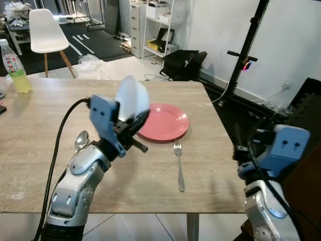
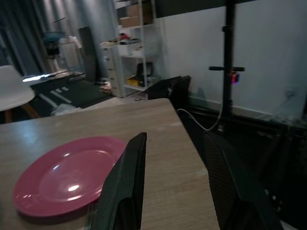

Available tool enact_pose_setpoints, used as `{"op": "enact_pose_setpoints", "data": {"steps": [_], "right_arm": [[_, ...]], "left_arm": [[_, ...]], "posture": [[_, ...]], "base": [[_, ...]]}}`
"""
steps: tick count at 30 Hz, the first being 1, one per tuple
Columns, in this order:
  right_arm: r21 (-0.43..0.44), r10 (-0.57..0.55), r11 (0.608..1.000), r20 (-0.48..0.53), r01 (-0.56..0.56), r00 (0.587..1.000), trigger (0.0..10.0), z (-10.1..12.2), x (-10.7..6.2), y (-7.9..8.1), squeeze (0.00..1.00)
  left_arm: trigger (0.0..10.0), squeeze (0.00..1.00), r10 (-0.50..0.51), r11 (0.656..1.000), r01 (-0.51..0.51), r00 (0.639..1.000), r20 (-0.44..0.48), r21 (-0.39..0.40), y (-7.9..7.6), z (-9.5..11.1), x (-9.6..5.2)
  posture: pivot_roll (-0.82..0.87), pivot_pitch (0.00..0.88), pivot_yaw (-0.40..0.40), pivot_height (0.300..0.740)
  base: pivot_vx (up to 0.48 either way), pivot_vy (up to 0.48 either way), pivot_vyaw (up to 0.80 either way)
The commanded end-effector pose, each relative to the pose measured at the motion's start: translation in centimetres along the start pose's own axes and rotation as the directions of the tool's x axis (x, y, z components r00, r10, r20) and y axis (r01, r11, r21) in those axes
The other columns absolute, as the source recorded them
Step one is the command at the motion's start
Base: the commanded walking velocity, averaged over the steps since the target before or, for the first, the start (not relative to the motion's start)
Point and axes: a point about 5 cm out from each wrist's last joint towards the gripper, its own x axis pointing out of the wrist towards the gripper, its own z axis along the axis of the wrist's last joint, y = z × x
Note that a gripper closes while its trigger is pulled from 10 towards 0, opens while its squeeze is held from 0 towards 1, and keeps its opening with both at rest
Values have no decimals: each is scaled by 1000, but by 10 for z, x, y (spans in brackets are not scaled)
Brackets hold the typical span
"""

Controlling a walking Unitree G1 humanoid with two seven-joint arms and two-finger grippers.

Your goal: Setting the table

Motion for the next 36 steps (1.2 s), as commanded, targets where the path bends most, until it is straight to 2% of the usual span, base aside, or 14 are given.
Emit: {"op": "enact_pose_setpoints", "data": {"steps": [1, 2, 3, 4, 5, 9, 13, 16, 25, 36], "right_arm": [[10, -11, 1000, 8, 11, 1000, 10000, 1, -3, -1, 0], [10, -11, 1000, 8, 11, 1000, 10000, 1, -3, -1, 0], [17, -13, 1000, 7, 13, 1000, 10000, 1, -5, -1, 0], [18, -15, 1000, 7, 15, 1000, 10000, 1, -5, -1, 0], [18, -15, 1000, 7, 15, 1000, 10000, 1, -5, -1, 0], [13, -26, 1000, 9, 25, 1000, 10000, 1, -5, -3, 0], [11, -30, 999, 10, 30, 1000, 10000, 1, -5, -4, 0], [7, -32, 999, 7, 32, 999, 10000, 1, -5, -5, 0], [2, -40, 999, 0, 40, 999, 10000, 0, -6, -6, 0], [23, -42, 999, -17, 43, 999, 10000, -2, -6, -6, 0]], "left_arm": [[10000, 0, 25, 1000, -25, 999, -22, -3, 5, -2, -5], [10000, 0, 25, 1000, -25, 999, -22, -3, 5, -2, -5], [10000, 0, 56, 990, -44, 994, -91, 133, 11, -12, -11], [10000, 0, 65, 983, -44, 992, -109, 180, 12, -16, -13], [10000, 0, 65, 983, -44, 992, -109, 180, 12, -16, -13], [10000, 0, 86, 963, -54, 990, -114, 264, 11, -15, -11], [10000, 0, 83, 961, -49, 990, -116, 273, 8, -14, -8], [10000, 0, 61, 961, -25, 991, -123, 276, 3, -12, 0], [10000, 0, 36, 959, 3, 990, -133, 282, -2, -15, 2], [10000, 0, 10, 953, 33, 990, -140, 300, -9, -20, 10]], "posture": [[25, 70, 13, 740], [25, 70, 13, 740], [25, 70, 13, 740], [25, 70, 13, 740], [25, 70, 13, 740], [18, 71, 21, 740], [17, 71, 20, 740], [13, 70, 23, 740], [5, 71, 29, 740], [7, 72, 28, 740]], "base": [[0, 0, 0], [0, 0, 0], [0, 0, 0], [0, 0, 0], [0, 0, 0], [0, 0, 0], [0, 0, 0], [0, 0, 0], [0, 0, 0], [0, 0, -800]]}}
